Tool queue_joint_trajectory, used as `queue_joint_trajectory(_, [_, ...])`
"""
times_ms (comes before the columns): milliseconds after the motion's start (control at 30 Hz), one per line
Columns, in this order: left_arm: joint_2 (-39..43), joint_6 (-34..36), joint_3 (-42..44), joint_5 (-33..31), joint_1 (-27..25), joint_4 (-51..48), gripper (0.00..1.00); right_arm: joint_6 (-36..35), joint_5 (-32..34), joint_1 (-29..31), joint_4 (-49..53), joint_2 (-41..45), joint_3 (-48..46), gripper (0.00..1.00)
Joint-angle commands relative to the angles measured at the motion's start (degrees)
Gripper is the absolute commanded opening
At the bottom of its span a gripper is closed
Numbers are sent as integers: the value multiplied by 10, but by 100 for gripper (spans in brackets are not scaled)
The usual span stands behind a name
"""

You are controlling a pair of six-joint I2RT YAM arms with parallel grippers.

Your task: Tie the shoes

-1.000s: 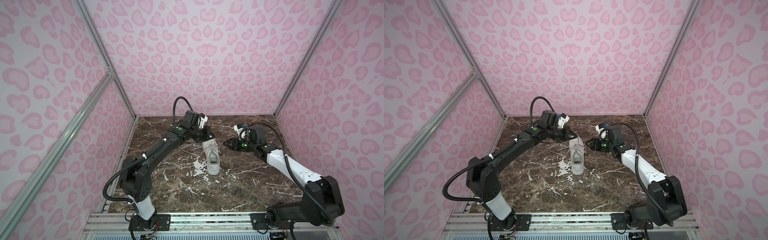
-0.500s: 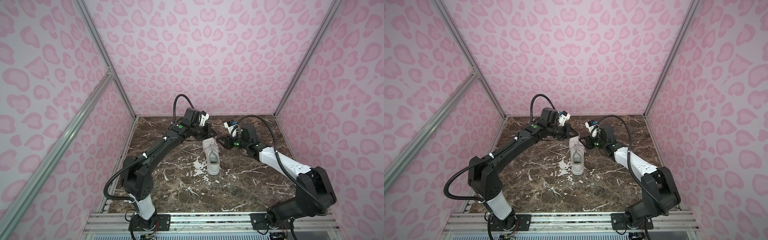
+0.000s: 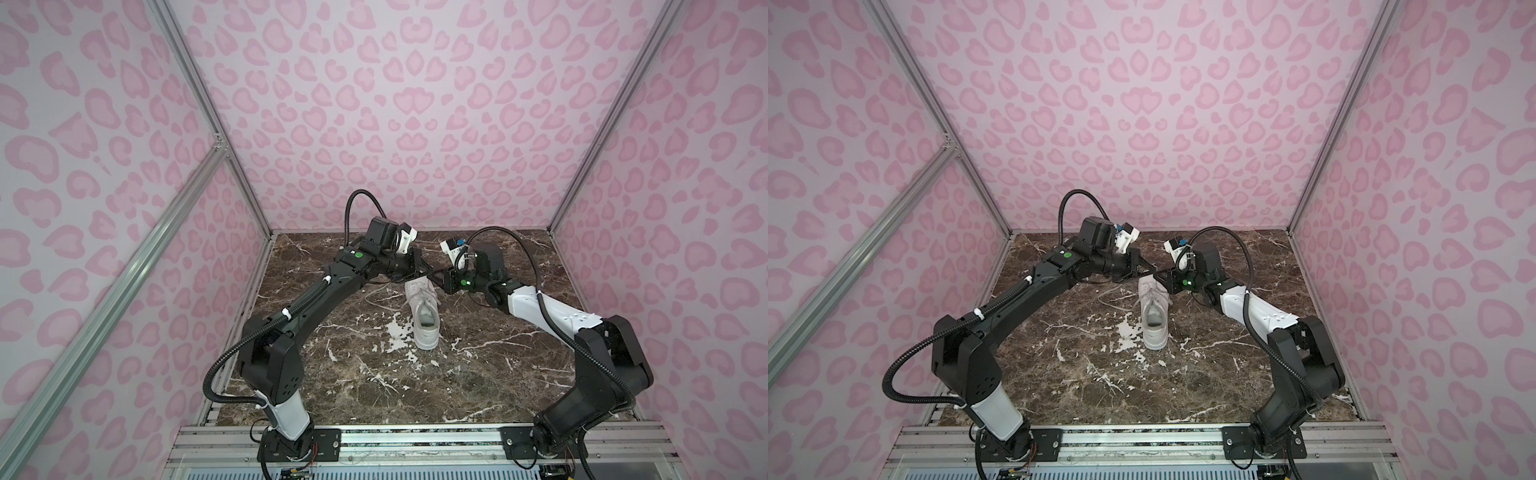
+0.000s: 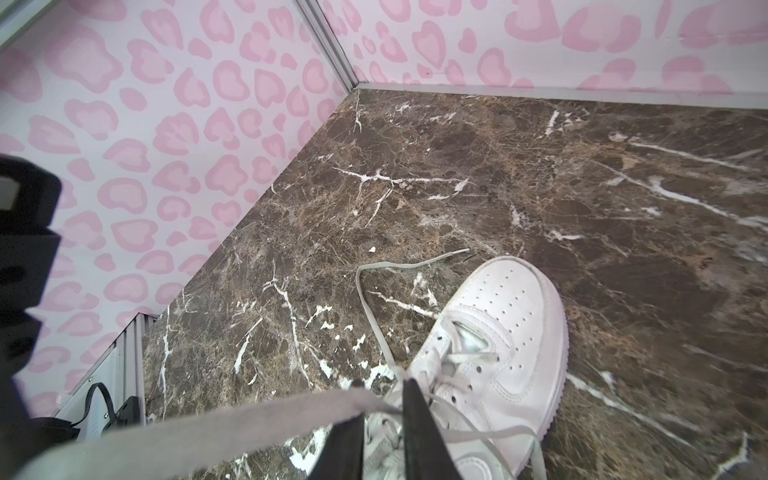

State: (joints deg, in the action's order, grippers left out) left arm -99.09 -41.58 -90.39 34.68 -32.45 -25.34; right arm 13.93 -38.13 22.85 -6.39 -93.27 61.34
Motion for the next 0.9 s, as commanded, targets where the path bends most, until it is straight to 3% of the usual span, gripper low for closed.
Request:
queue_joint_trajectory(0, [9, -3, 6, 6, 4, 11, 6, 0, -10, 0, -8, -6, 4, 12])
queue_joint_trajectory(100, [14, 0, 15, 4, 9, 15, 11, 2, -7, 0, -1, -7, 6, 5])
queue_joint_trajectory(167, [21, 0, 26, -3, 16, 22, 22, 2, -4, 0, -1, -5, 2, 4])
queue_joint_trajectory(233, [29, 5, 36, -20, 27, 16, 41, -1, 9, -1, 6, 1, -3, 4])
queue_joint_trajectory(300, [38, 17, 47, -42, 41, 2, 47, 3, 15, -5, 6, 5, -10, 3])
queue_joint_trajectory(500, [33, 87, 87, -117, 76, -70, 50, 9, 13, -10, 6, 14, -23, 3])
queue_joint_trajectory(767, [-39, 34, 165, -83, 97, -30, 50, 14, 9, -10, 9, 20, -24, 3])
queue_joint_trajectory(867, [-60, 83, 145, -108, 84, -38, 51, 16, 9, -11, 10, 24, -23, 3])
